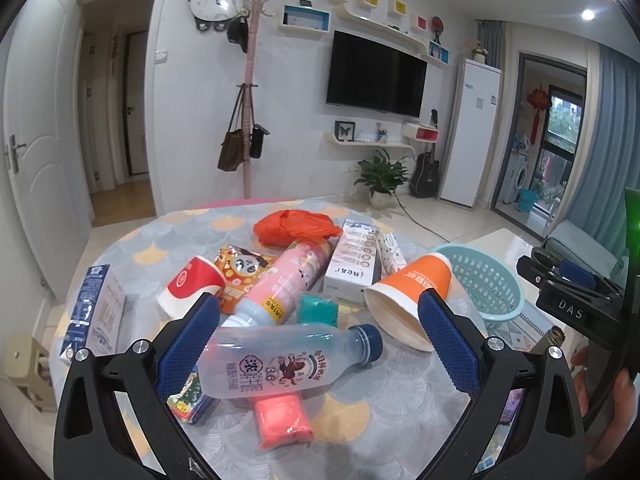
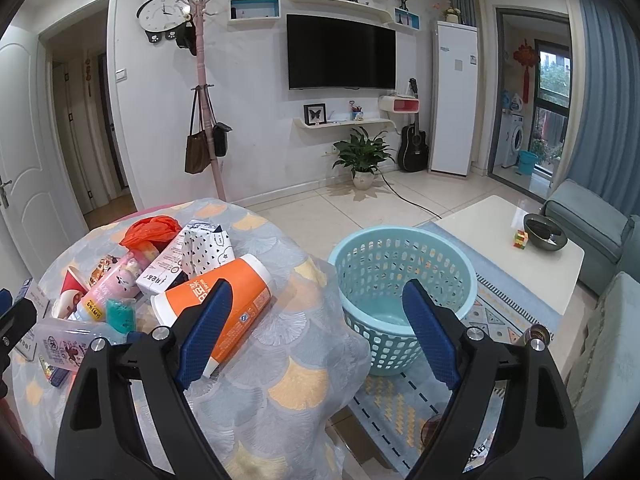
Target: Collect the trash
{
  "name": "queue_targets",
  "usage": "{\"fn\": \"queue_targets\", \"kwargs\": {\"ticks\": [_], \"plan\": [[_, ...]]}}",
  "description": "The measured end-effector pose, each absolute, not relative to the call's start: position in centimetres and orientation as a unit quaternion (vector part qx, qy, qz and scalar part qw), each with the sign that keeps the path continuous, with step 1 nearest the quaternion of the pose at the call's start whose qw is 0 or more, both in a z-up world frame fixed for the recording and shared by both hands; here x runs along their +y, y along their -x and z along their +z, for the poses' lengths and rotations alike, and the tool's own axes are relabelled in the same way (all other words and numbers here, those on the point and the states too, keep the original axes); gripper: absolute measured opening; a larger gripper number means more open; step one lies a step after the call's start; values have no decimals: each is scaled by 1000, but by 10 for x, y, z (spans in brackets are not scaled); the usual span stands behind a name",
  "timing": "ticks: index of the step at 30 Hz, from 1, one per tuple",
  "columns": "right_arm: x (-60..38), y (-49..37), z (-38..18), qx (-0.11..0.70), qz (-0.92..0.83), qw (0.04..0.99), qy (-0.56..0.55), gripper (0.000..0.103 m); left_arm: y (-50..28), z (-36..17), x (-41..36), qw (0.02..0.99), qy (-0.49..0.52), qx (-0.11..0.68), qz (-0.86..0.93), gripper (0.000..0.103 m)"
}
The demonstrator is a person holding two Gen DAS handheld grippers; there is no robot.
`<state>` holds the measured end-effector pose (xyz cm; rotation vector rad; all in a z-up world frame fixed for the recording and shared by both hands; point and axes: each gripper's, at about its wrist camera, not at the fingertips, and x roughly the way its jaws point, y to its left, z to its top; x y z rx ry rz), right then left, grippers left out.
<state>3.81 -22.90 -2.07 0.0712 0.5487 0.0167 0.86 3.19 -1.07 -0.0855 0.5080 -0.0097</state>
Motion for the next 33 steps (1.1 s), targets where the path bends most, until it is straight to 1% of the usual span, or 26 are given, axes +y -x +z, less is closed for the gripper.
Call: {"fn": "queue_targets", "kwargs": {"ticks": [3, 10, 12, 13, 15, 16, 18, 20, 22, 24, 25, 26, 29, 33], "plan": [[-226, -37, -20, 271, 10, 962, -35, 81, -6, -9, 35, 968, 33, 247, -1, 96], [-217, -37, -19, 278, 28, 960, -35, 72, 2, -3, 65, 970, 31, 239, 25, 96], [-213, -38, -19, 281, 37, 958, -35, 66, 0, -5, 76, 967, 25, 252, 22, 96], [-211, -39, -18, 284, 45, 957, -36, 65, -2, -6, 79, 966, 22, 257, 21, 96], [-207, -42, -20, 292, 63, 953, -44, 57, -10, -10, 87, 960, 14, 279, 15, 96], [-204, -46, -23, 300, 69, 950, -48, 56, -15, -13, 89, 957, 11, 290, 5, 96], [-200, -54, -28, 317, 79, 943, -57, 56, -27, -21, 92, 950, 1, 312, -10, 96], [-198, -68, -38, 352, 92, 928, -79, 56, -38, -29, 91, 945, -10, 327, -26, 96], [-195, -81, -49, 382, 103, 913, -94, 56, -49, -39, 89, 936, -16, 348, -43, 92], [-192, -93, -59, 408, 113, 900, -105, 57, -59, -50, 88, 924, -18, 376, -62, 86], [-191, -97, -63, 416, 116, 895, -109, 59, -63, -55, 88, 919, -17, 387, -69, 85], [-190, -102, -67, 426, 124, 888, -120, 62, -64, -59, 88, 914, -15, 398, -75, 82], [-188, -110, -77, 441, 138, 875, -145, 67, -61, -66, 89, 907, -8, 413, -85, 78], [-184, -123, -84, 453, 150, 864, -161, 70, -49, -67, 87, 891, 19, 433, -137, 78]]}}
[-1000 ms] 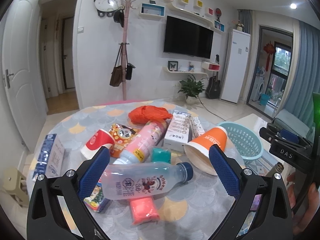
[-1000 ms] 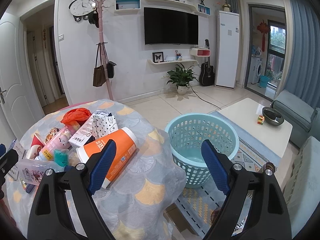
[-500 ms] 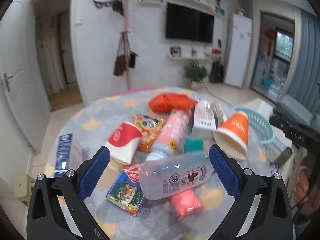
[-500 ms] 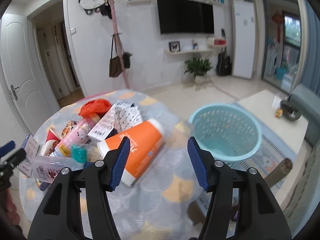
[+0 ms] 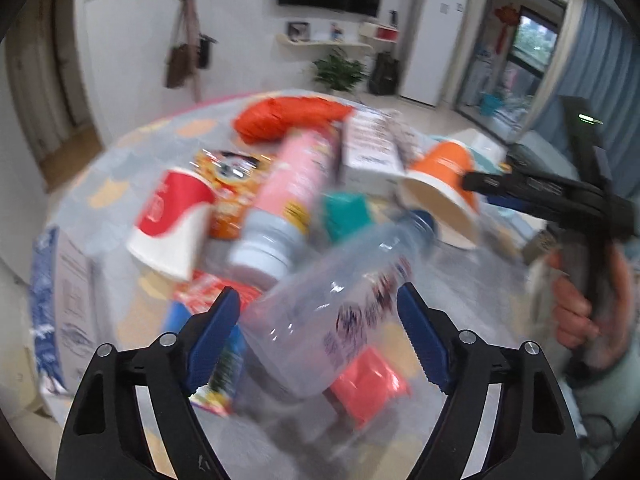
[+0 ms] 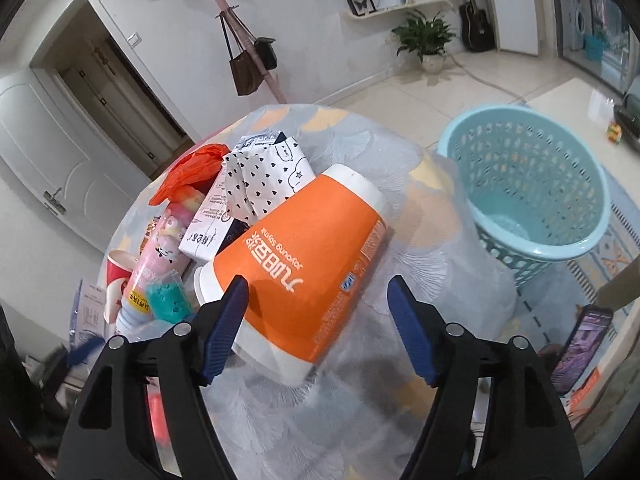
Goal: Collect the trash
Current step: 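Grasp the orange-white paper cup with the right tool while the left tool grasps the clear milk bottle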
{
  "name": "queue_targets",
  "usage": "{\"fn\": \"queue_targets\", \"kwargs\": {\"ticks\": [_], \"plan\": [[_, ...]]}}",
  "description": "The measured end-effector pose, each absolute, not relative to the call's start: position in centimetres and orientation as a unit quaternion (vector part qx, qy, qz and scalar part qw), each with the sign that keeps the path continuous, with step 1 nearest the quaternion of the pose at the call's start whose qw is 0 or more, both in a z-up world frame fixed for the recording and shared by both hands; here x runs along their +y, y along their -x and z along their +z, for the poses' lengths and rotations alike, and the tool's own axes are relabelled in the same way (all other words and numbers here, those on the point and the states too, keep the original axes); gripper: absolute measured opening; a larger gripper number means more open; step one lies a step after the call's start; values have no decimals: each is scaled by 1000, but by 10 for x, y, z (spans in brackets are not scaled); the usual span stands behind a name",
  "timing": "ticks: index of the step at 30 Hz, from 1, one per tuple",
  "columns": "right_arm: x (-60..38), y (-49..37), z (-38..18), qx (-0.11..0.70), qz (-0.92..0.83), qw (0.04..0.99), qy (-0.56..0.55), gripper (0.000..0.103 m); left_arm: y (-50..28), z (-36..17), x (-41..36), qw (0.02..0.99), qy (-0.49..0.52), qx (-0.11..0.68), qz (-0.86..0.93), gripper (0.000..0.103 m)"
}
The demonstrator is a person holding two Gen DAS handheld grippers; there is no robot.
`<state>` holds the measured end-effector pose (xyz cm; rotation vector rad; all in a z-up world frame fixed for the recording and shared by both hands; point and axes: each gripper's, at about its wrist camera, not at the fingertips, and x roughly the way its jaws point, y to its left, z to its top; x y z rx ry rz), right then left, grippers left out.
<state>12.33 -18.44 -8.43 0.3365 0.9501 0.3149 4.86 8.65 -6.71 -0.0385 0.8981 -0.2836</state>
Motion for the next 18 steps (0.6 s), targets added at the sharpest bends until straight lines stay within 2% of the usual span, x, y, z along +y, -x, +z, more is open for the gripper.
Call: {"fn": "queue_targets", "kwargs": {"ticks": [6, 13, 18], "plan": [[-185, -140, -89, 469, 176, 843, -196, 73, -25, -69, 56, 857, 6, 458, -236, 80], [-185, -154, -101, 487, 195, 819, -234, 75, -53, -73, 53, 863, 10, 466, -193, 80], [-178, -158, -100, 484, 198, 822, -223, 75, -72, -81, 36, 856, -15, 485, -179, 79]]}}
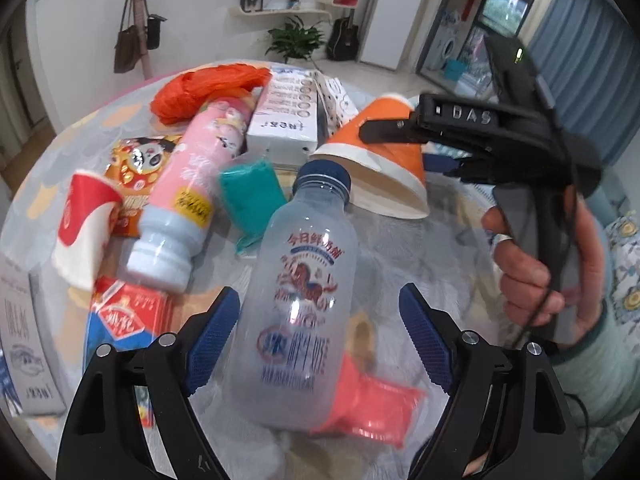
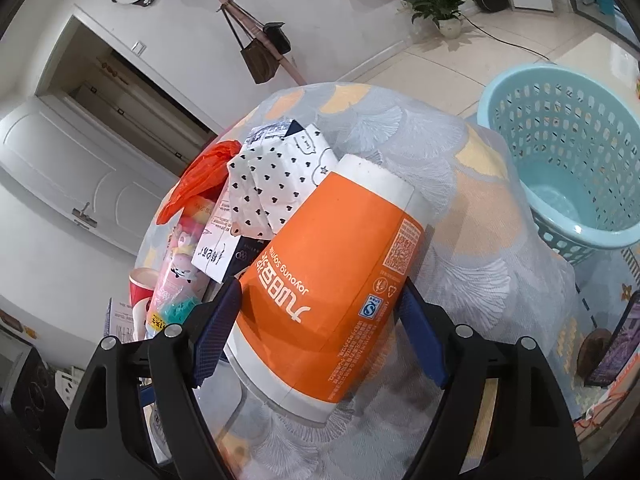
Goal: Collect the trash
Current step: 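Grasp the orange-white paper cup with the right tool while the left tool grasps the clear milk bottle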
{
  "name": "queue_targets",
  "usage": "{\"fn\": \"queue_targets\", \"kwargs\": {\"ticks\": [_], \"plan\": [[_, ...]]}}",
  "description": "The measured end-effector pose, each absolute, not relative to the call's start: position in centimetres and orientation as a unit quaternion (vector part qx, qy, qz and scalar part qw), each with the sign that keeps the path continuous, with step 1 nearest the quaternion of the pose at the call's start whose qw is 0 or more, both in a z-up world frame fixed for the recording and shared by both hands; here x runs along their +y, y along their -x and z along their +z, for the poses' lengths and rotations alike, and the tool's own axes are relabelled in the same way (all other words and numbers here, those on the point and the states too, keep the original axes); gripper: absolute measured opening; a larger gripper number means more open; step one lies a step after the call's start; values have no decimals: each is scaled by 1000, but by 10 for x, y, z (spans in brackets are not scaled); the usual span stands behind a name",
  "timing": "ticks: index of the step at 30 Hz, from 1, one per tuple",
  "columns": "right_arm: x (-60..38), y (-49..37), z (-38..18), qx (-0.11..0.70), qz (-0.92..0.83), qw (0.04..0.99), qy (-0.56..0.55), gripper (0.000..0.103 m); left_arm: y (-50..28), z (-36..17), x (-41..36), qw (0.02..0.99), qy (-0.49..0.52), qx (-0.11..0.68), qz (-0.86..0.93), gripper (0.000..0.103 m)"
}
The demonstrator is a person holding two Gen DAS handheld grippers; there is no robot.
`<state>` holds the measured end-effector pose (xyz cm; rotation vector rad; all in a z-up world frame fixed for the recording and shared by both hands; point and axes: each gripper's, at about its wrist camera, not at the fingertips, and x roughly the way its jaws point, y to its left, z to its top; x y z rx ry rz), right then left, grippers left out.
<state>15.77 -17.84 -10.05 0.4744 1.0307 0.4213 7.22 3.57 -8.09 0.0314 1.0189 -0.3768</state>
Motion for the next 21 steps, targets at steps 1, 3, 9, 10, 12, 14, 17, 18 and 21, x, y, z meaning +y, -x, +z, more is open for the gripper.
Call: {"fn": "queue_targets", "kwargs": {"ticks": [1, 3, 9, 10, 12, 14, 17, 18, 21], "plan": [[-177, -157, -100, 484, 199, 823, -222, 75, -75, -83, 33, 855, -20, 488, -175, 79], [-175, -158, -100, 484, 201, 823, -217, 73, -78, -87, 27, 854, -27, 493, -164, 74], [-175, -148, -97, 472, 213, 826, -223, 59, -82, -93, 25, 855, -25, 501, -136, 56], [-176, -145, -95, 466, 216, 829, -222, 57, -82, -92, 26, 856, -23, 499, -134, 56], [-179, -139, -90, 455, 222, 833, -222, 50, -73, -88, 28, 861, -17, 491, -131, 55], [-182, -134, -84, 445, 226, 838, -219, 45, -69, -82, 31, 866, -8, 482, -130, 54], [-181, -126, -74, 432, 231, 848, -202, 42, -58, -73, 31, 875, 1, 466, -129, 54], [-181, -123, -71, 427, 232, 852, -196, 42, -53, -70, 30, 878, 4, 461, -127, 54], [-181, -112, -58, 401, 236, 867, -179, 41, -49, -64, 29, 886, 14, 446, -125, 53]]}}
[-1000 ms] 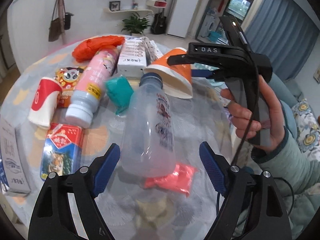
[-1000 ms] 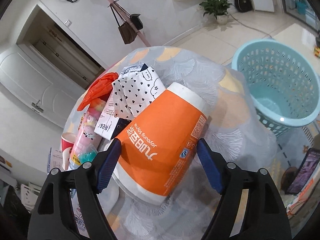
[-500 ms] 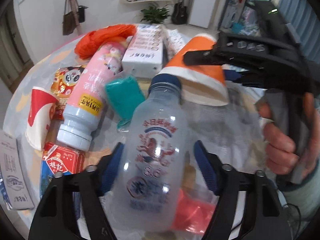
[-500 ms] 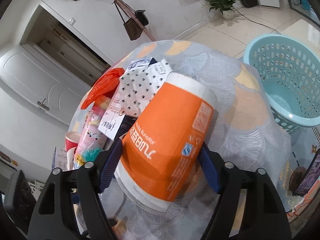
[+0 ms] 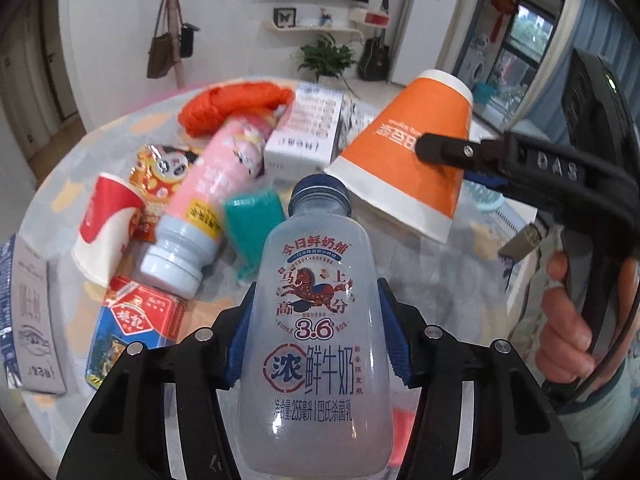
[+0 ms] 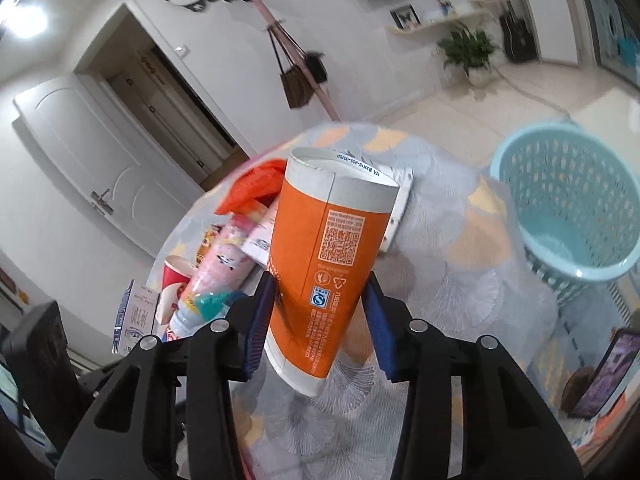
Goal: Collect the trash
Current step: 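Grasp the orange-white paper cup with the right tool while the left tool grasps the clear milk bottle, then carry both items over the blue basket and open both tools to drop them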
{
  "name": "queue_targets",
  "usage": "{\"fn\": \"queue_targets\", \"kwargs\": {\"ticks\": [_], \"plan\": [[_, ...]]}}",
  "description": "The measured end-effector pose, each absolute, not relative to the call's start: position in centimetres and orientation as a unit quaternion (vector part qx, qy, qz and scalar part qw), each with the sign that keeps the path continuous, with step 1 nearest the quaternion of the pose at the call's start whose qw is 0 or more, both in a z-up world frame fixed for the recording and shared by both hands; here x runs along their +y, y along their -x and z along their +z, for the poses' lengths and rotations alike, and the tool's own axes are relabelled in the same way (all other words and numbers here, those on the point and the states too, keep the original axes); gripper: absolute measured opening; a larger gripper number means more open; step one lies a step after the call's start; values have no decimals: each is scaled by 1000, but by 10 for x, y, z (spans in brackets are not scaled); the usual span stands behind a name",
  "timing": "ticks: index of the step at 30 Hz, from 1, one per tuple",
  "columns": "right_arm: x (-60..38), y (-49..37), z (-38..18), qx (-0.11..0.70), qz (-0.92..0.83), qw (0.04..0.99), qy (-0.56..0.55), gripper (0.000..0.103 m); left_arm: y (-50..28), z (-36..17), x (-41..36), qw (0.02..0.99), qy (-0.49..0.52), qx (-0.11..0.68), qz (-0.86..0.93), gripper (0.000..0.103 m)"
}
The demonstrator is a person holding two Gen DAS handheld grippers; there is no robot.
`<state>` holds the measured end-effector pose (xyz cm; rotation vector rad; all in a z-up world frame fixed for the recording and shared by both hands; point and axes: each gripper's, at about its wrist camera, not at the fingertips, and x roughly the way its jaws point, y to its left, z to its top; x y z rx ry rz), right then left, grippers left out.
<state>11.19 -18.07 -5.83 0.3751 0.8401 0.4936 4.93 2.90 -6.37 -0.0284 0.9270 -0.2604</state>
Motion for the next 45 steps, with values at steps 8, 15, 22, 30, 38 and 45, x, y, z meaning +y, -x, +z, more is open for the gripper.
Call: {"fn": "queue_targets", "kwargs": {"ticks": [8, 15, 22, 30, 38, 45], "plan": [[-210, -100, -25, 344, 218, 897, -174, 41, -58, -27, 14, 908, 14, 393, -146, 53], [-258, -109, -18, 321, 170, 914, -184, 37, -92, -2, -30, 914, -6, 367, -173, 54], [-311, -129, -28, 314, 115, 918, -211, 37, -136, 5, -82, 907, -26, 368, -202, 54], [-358, -153, -57, 314, 2, 927, -205, 37, -193, -7, -151, 892, -35, 381, -241, 54], [-389, -182, -107, 336, -83, 915, -209, 37, -258, -77, -192, 853, -5, 451, -263, 54], [-405, -201, -136, 361, -94, 902, -219, 40, -282, -112, -214, 833, 4, 485, -268, 54]]}}
